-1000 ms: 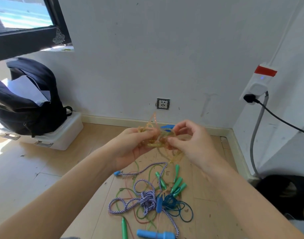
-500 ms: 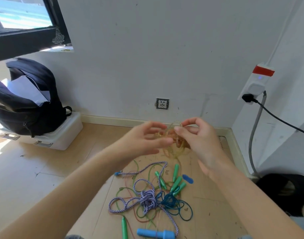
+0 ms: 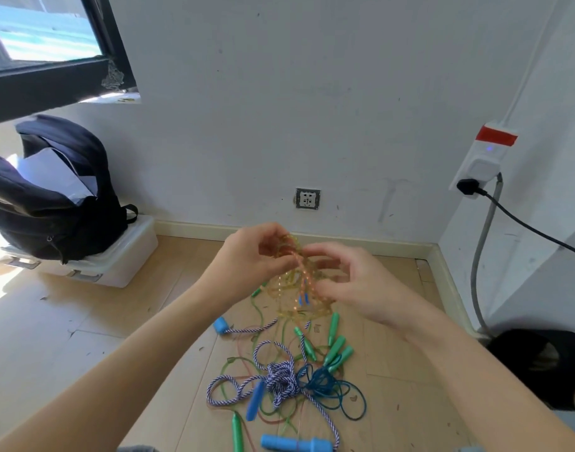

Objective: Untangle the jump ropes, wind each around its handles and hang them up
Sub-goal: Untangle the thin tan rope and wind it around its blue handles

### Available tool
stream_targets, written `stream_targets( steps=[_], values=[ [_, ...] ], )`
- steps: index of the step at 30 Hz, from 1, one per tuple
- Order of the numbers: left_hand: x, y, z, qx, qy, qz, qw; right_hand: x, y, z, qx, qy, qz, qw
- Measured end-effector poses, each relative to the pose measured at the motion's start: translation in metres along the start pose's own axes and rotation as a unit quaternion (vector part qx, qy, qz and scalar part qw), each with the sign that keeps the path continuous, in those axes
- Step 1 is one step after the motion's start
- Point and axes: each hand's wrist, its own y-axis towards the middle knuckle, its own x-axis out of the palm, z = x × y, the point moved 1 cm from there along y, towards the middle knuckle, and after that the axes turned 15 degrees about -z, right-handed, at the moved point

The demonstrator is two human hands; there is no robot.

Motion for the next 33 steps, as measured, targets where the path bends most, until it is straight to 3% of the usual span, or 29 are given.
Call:
stream_targets(
  steps=[5, 12, 16, 19, 22, 23, 25, 27, 30, 31, 33],
  values=[
    [0.006, 0.001, 0.007, 0.056, 0.03, 0.051, 0.997, -0.006, 0.0, 0.004, 0.033, 0.134, 0.051, 0.989],
    [0.007, -0.004, 0.009, 0.13, 0.036, -0.027, 0.991, -0.01, 0.0, 0.012, 0.043, 0.151, 0.102, 0.982],
    [0.008, -0.006, 0.005, 0.131, 0.005, -0.037, 0.991, -0.018, 0.002, 0.018, 0.064, 0.198, 0.244, 0.947],
    [0.005, -0.006, 0.005, 0.102, -0.023, -0.085, 0.991, -0.02, 0.0, 0.02, 0.058, 0.238, 0.3, 0.922],
    [0.01, -0.008, 0.001, 0.069, 0.171, -0.179, 0.967, -0.02, -0.001, 0.019, 0.034, 0.255, 0.328, 0.909],
    [0.012, -0.008, -0.001, 0.057, 0.213, -0.197, 0.955, -0.022, -0.002, 0.018, 0.032, 0.262, 0.327, 0.907],
    [0.015, -0.008, -0.004, 0.03, 0.187, -0.228, 0.955, -0.025, -0.001, 0.016, 0.035, 0.271, 0.289, 0.917],
    [0.011, -0.008, -0.004, -0.015, 0.043, -0.257, 0.965, -0.023, 0.0, 0.015, 0.03, 0.286, 0.219, 0.932],
    [0.006, -0.008, -0.001, -0.049, -0.225, -0.272, 0.934, -0.013, 0.002, 0.013, 0.011, 0.309, 0.134, 0.941],
    [0.008, -0.008, 0.0, -0.05, -0.252, -0.258, 0.931, -0.01, 0.003, 0.011, 0.003, 0.318, 0.117, 0.941],
    [0.016, -0.005, 0.001, -0.049, -0.191, -0.216, 0.956, -0.007, 0.005, 0.01, -0.015, 0.34, 0.115, 0.933]
  ],
)
